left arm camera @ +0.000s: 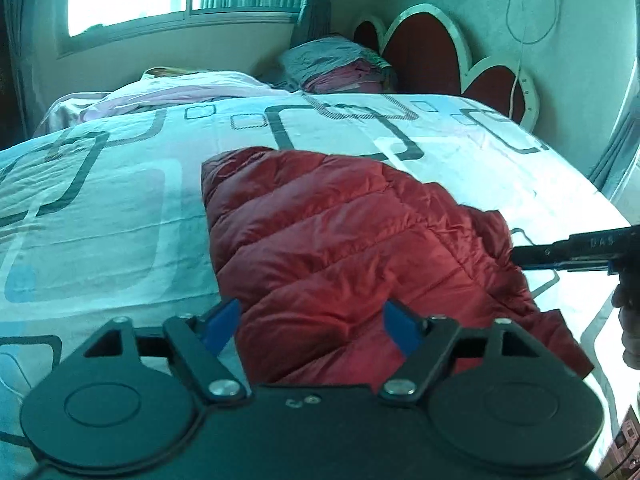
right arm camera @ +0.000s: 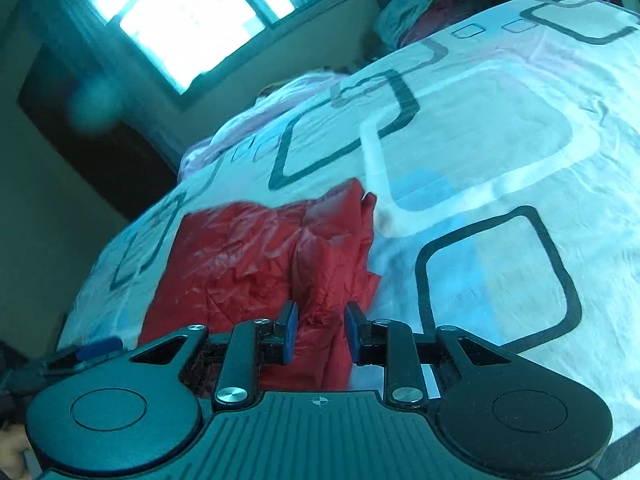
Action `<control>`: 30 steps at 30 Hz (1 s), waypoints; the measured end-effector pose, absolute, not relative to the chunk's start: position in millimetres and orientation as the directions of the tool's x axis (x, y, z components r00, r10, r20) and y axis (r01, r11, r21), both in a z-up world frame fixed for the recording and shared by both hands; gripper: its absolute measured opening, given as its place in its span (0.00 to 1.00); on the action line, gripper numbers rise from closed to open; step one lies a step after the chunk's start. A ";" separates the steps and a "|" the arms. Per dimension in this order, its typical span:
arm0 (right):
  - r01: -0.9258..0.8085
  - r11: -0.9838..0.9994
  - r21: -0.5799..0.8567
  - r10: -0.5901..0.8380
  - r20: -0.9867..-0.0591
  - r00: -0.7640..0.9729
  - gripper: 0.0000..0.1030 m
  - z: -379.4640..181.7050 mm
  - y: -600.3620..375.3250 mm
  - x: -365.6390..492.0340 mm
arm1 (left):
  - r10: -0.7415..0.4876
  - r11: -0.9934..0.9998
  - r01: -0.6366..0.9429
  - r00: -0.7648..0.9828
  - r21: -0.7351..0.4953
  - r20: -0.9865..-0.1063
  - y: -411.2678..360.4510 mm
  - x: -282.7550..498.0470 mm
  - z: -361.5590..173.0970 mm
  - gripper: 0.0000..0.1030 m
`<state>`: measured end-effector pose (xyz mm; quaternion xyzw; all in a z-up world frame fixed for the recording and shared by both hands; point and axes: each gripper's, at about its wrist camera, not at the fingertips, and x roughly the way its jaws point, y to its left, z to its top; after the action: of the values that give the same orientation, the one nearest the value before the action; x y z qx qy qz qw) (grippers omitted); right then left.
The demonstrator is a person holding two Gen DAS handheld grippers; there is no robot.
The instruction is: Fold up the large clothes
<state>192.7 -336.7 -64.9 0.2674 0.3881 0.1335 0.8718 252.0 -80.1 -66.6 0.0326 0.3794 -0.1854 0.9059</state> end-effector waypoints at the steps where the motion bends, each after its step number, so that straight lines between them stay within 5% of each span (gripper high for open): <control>1: -0.038 0.816 0.577 0.455 -0.599 0.659 0.25 -68.2 -332.2 195.4 | -0.306 0.932 0.353 0.639 -0.085 -0.705 -81.3 253.5 -69.5 0.66; 3: -0.078 0.797 0.598 0.499 -0.582 0.642 0.13 -72.1 -320.8 199.5 | -0.284 0.944 0.315 0.633 -0.095 -0.720 -80.7 256.1 -77.1 0.67; 6: -0.075 0.800 0.595 0.497 -0.588 0.638 0.13 -75.6 -320.7 202.2 | -0.279 0.953 0.276 0.632 -0.127 -0.723 -75.2 254.6 -79.6 0.71; 8: -0.057 0.797 0.601 0.478 -0.571 0.667 0.14 -71.2 -333.5 195.1 | -0.285 0.953 0.267 0.638 -0.141 -0.716 -71.6 251.4 -76.1 0.83; 9: -0.044 0.803 0.594 0.461 -0.573 0.677 0.32 -69.3 -340.2 191.9 | -0.285 0.954 0.259 0.643 -0.148 -0.711 -69.2 250.7 -74.8 0.91; 10: -0.026 0.807 0.590 0.445 -0.578 0.684 0.72 -70.8 -346.7 192.0 | -0.286 0.955 0.249 0.648 -0.159 -0.706 -66.9 250.5 -74.1 0.93; 11: -0.021 0.796 0.605 0.451 -0.571 0.686 0.83 -73.3 -354.1 190.5 | -0.298 0.953 0.240 0.646 -0.183 -0.703 -63.9 251.6 -74.6 0.93; 17: 0.012 0.639 0.769 0.630 -0.532 0.565 0.81 -104.9 -361.5 213.0 | -0.390 0.916 0.171 0.600 -0.364 -0.699 -49.6 274.1 -83.6 0.93; 30: 0.078 0.629 0.773 0.640 -0.573 0.512 0.81 -118.5 -341.9 247.0 | -0.486 0.862 0.147 0.518 -0.486 -0.705 -41.0 307.5 -115.9 0.93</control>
<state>247.0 -341.9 -118.5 0.3906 0.4596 0.1810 0.7768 307.5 -41.0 -115.9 -0.1862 0.4546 -0.1858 0.8510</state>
